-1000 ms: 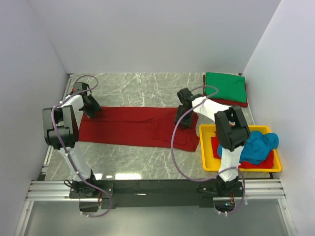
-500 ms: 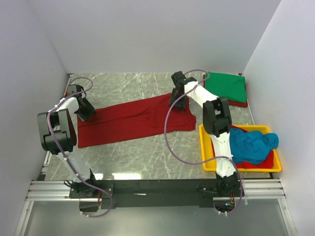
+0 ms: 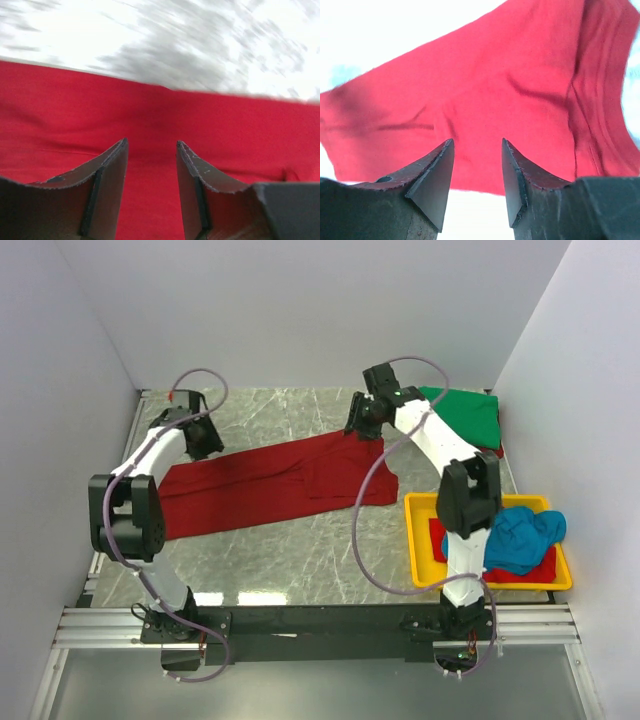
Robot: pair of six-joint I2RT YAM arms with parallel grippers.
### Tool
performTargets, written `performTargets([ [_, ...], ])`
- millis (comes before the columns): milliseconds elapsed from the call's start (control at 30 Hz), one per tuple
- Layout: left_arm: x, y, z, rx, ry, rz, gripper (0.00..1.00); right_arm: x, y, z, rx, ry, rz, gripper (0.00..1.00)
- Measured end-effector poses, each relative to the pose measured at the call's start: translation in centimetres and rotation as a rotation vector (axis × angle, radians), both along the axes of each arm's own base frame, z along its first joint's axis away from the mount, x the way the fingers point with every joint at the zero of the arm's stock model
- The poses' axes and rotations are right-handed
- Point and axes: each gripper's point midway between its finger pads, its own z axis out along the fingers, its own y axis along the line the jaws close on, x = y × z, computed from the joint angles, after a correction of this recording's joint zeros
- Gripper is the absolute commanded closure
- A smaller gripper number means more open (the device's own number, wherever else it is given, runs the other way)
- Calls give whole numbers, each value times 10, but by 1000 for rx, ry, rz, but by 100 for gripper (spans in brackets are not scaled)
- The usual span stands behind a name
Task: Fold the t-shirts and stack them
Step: Fold the tshirt
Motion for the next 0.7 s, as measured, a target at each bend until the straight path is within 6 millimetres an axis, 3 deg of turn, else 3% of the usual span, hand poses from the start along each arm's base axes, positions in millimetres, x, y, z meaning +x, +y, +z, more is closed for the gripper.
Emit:
performTargets([
  [67, 0, -22, -1, -24, -3, -56, 52, -10, -2, 14, 18, -30, 9, 50],
  [167, 0, -38, -6, -74, -6, -101, 53, -29, -6, 12, 32, -29, 18, 51],
  [367, 3, -48, -45, -150, 64, -137, 53, -82, -18, -56, 19, 142, 19, 51],
  [467, -2, -52, -65, -171, 115, -147, 53, -101, -22, -77, 14, 212, 12, 51],
  [700, -14, -53, -78, -179, 139, -152, 53, -95, -17, -80, 40, 193, 2, 52],
])
